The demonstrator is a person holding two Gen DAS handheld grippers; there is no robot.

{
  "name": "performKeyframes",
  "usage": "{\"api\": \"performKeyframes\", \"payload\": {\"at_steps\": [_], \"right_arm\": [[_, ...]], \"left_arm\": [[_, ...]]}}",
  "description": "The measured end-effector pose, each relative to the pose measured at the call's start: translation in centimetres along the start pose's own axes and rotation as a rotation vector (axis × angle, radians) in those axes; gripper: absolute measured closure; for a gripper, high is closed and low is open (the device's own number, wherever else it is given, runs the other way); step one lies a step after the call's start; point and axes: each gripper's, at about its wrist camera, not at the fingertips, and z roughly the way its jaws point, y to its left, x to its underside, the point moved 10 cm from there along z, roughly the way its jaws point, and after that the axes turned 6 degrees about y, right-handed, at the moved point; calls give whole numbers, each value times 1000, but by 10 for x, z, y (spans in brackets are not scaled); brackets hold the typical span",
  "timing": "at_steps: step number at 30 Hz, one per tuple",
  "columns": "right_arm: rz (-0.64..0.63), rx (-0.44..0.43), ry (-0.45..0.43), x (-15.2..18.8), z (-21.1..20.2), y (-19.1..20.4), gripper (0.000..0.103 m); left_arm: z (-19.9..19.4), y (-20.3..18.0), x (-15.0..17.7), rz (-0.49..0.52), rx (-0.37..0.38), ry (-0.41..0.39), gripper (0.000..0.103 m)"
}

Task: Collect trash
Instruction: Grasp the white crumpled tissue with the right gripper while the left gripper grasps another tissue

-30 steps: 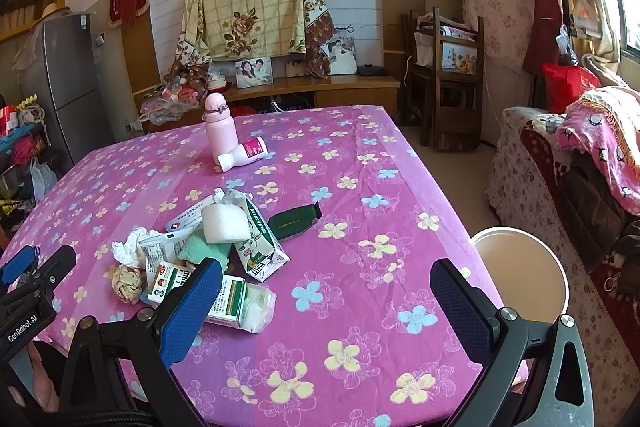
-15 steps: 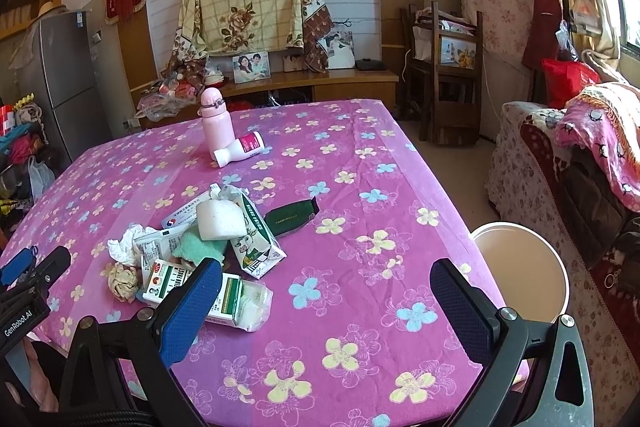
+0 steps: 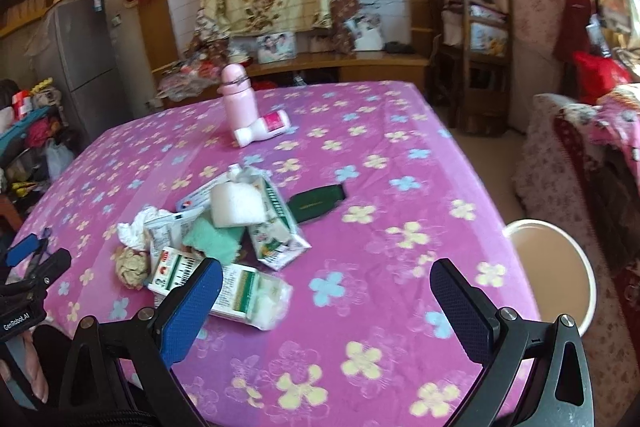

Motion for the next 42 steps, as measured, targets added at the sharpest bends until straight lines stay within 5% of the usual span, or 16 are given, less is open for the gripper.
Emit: {"api": "performKeyframes", "payload": {"at_steps": [4, 7, 17, 19, 20, 23, 25, 27, 35, 42], "right_arm": [[-23, -91, 34, -11, 24, 19, 16], [-48, -167, 69, -18, 43, 41, 19], [-67, -277, 164, -36, 112, 82, 38], [-72, -286, 177, -37, 123, 86, 50], [-71, -295, 191, -36, 128, 87, 60], [-40, -315, 194, -36, 134, 82, 67], [-12, -346, 184, -38, 129, 79, 69], [-9, -354, 168, -41, 122, 76, 71], [11, -348, 55, -59, 72, 44, 71], [63, -280, 19, -55, 36, -14, 71]], "left_arm": [[14, 14, 0, -6, 7, 35, 1], [26, 25, -1, -20, 4, 55, 1], [107, 41, -14, -122, 74, 193, 1], [121, 40, -19, -133, 84, 200, 2], [129, 38, -22, -136, 93, 209, 5], [153, 31, -21, -130, 135, 271, 31], [166, 28, -16, -133, 149, 321, 68], [175, 27, -11, -154, 185, 370, 89], [129, 32, -43, -155, 201, 270, 95], [78, -19, -84, -104, 293, 187, 95]]}}
